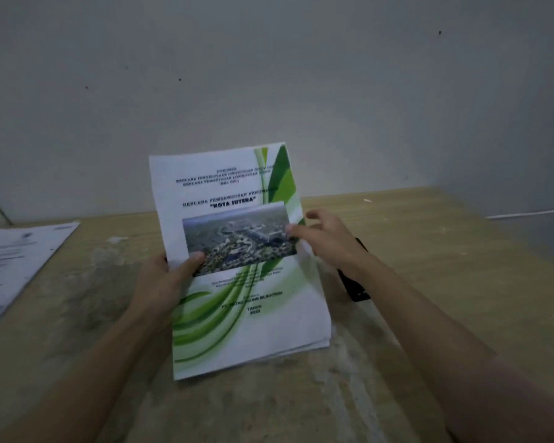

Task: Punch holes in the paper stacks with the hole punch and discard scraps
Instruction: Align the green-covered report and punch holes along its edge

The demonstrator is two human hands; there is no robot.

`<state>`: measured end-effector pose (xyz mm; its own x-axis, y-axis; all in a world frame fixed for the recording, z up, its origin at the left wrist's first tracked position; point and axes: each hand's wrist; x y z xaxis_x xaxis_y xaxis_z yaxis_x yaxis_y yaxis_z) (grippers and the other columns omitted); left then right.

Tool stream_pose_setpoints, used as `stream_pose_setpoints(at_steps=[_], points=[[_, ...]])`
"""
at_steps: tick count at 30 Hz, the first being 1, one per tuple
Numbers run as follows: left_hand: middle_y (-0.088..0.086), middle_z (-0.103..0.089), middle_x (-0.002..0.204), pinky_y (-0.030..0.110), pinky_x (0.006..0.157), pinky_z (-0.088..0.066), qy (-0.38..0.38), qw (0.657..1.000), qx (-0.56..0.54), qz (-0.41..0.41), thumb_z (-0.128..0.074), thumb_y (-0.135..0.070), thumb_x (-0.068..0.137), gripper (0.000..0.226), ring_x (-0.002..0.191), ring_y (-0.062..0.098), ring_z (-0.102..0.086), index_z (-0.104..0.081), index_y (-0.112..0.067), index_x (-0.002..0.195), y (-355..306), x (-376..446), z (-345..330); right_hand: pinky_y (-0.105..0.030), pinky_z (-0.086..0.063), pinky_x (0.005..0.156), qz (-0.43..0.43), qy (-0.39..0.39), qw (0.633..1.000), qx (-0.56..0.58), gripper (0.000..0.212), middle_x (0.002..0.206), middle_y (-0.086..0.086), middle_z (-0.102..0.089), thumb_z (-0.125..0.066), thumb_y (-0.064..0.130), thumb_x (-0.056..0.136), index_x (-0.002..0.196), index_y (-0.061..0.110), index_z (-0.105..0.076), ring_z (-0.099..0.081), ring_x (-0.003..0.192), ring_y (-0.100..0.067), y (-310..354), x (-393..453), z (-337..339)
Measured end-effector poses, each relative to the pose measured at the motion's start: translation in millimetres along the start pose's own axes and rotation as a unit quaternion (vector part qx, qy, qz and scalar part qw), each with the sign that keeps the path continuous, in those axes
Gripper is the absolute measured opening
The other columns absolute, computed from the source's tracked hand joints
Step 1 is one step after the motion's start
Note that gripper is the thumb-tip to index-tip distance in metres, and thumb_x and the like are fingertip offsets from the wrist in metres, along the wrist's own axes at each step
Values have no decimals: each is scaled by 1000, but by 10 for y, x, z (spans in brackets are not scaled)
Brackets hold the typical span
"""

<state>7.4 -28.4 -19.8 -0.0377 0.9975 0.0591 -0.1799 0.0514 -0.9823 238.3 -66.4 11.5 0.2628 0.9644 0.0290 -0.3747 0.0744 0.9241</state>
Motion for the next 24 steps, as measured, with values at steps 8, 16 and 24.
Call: stream_pose_setpoints(at_steps=[8,16,24], points=[[-2,-66,74,17,49,-52,-14,993,-103,-52,-63,-20,85,7,51,3,-66,-65,-14,82,-483,55,113,-40,-54,84,44,-59,991,116,13,95,-9,-68,-61,5,86,83,17,-65,-65,92,-28,346,-45,-318],[-2,-65,74,28,68,-53,-6,990,-98,-102,-62,-21,86,12,66,13,-65,-62,-23,74,-573,82,168,-34,-53,77,123,-112,975,148,22,85,-3,-67,-60,6,88,75,24,-62,-63,83,-20,413,-155,-304],[-14,-69,51,30,67,-55,15,996,-84,-31,-60,-26,87,18,57,9,-67,-66,-18,72,-274,43,133,-36,-51,80,43,-87,982,163,12,85,-6,-68,-56,11,92,83,11,-65,-64,86,-26,148,-193,-433]])
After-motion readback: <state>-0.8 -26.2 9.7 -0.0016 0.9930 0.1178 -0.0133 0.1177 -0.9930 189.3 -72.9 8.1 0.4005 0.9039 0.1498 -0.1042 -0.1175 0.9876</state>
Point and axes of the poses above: each hand's wrist, its own x-axis towards the middle knuckle, its own z-axis out of the back of the hand, y = z × x
